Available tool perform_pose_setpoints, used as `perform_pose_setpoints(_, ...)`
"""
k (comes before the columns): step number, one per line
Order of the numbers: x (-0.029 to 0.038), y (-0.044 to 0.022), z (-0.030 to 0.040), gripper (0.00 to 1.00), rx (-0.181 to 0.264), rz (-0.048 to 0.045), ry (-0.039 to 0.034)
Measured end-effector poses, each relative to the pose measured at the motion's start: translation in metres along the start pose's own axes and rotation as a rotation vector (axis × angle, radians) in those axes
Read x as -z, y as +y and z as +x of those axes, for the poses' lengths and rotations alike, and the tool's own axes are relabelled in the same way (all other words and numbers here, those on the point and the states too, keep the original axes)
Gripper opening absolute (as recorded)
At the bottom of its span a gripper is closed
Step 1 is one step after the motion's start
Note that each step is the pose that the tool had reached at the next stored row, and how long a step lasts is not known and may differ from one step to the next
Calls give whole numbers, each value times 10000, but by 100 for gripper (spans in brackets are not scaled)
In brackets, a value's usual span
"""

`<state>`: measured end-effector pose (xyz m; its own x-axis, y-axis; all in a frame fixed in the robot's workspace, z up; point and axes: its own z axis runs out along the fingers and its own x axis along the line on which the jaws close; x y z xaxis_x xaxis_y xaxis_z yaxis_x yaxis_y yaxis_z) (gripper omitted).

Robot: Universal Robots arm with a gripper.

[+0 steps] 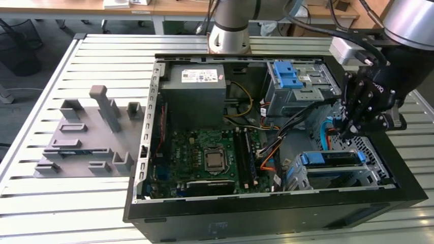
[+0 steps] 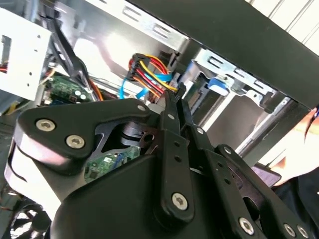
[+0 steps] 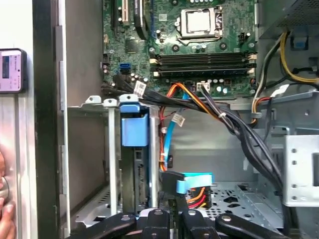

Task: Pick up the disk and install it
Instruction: 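Insert the first disk wire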

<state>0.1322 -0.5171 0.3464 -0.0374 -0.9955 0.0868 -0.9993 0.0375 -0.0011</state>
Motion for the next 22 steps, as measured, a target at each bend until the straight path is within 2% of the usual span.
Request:
perform_pose_setpoints(3,-37,5,59,16,-1,-1,-5)
perform_pose_setpoints(9,-68,26,64,16,0,-18,-5)
perform_pose_setpoints(17,-116,28,181,16,-49,-28,-15)
perform_pose_setpoints(22,-123,36,207,16,-69,-30,-17)
